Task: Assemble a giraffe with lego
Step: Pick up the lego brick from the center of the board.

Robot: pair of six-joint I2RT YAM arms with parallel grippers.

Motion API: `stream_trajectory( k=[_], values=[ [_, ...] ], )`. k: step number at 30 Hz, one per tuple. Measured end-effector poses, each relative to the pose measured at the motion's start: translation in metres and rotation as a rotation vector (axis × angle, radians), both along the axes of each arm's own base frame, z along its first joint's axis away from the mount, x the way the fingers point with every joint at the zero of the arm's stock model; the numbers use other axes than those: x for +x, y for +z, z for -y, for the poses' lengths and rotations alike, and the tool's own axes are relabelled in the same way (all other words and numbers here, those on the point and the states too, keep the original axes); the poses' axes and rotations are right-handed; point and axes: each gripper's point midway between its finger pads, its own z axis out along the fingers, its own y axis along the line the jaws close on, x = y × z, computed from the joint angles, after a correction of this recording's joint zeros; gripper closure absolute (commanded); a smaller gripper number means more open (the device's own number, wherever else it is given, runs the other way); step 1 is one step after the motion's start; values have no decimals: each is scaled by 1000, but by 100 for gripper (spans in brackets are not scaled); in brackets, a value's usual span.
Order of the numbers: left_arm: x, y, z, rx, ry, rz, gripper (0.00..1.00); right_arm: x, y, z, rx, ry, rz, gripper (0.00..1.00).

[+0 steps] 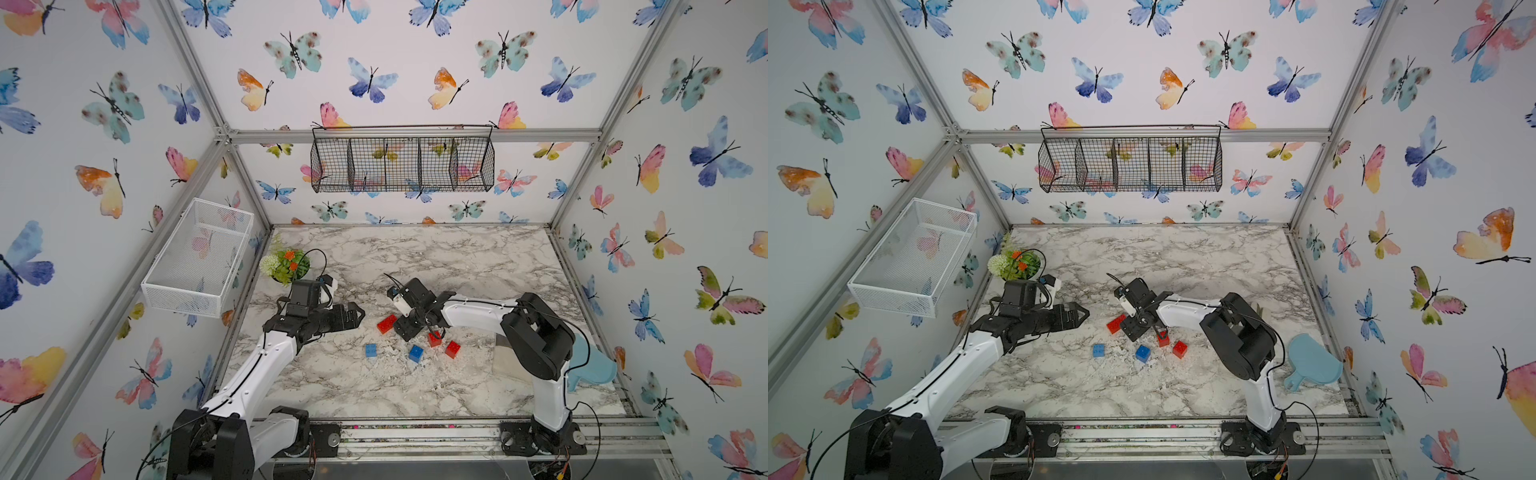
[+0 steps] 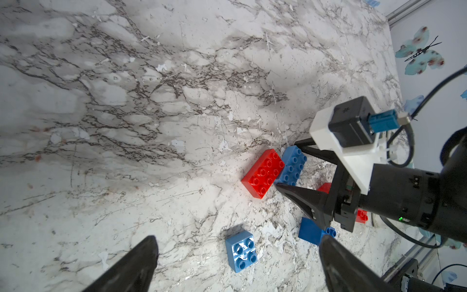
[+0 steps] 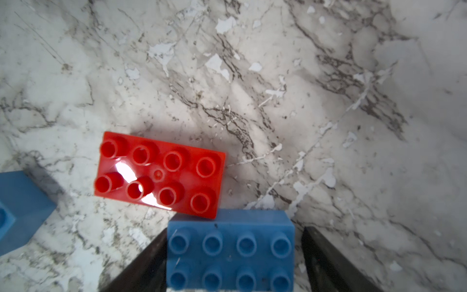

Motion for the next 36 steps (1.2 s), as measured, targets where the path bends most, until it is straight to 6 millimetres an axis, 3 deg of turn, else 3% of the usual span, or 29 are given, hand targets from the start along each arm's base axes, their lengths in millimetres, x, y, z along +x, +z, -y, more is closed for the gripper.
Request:
stream_trajectory(
  k=[19, 36],
  values=[
    [0, 0, 0, -2, 3, -2, 2, 4, 7, -5, 18, -5, 11, 40],
    [0, 0, 0, -5, 2, -3, 1, 13, 10, 11, -26, -198, 0, 41]
  ],
)
